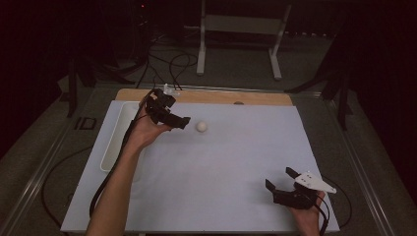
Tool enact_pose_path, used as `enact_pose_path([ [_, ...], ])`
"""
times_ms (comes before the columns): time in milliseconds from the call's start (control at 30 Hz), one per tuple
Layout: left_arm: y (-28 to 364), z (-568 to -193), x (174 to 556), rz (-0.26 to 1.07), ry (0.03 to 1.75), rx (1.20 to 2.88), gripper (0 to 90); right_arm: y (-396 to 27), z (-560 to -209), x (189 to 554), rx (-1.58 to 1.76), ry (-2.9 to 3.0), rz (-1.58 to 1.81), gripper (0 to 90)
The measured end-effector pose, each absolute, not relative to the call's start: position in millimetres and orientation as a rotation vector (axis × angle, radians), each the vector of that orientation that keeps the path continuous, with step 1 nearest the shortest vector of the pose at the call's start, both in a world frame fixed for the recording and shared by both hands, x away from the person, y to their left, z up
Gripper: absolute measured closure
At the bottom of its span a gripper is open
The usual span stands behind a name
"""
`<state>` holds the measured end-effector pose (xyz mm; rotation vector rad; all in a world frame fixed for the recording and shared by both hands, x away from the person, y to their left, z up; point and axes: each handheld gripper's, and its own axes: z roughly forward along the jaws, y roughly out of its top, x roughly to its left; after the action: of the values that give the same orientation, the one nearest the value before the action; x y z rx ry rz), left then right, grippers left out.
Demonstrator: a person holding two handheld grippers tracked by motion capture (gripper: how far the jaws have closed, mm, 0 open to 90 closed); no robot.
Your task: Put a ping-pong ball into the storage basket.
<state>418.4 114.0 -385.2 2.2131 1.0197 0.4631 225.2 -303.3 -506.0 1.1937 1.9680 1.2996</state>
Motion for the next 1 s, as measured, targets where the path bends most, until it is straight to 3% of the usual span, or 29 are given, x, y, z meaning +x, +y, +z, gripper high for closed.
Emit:
enact_pose_path([
  [1000,77,-392,442,0.435,0.983,2.244,1.2,-305,-505,224,1.194,1.960,1.306,7.6],
])
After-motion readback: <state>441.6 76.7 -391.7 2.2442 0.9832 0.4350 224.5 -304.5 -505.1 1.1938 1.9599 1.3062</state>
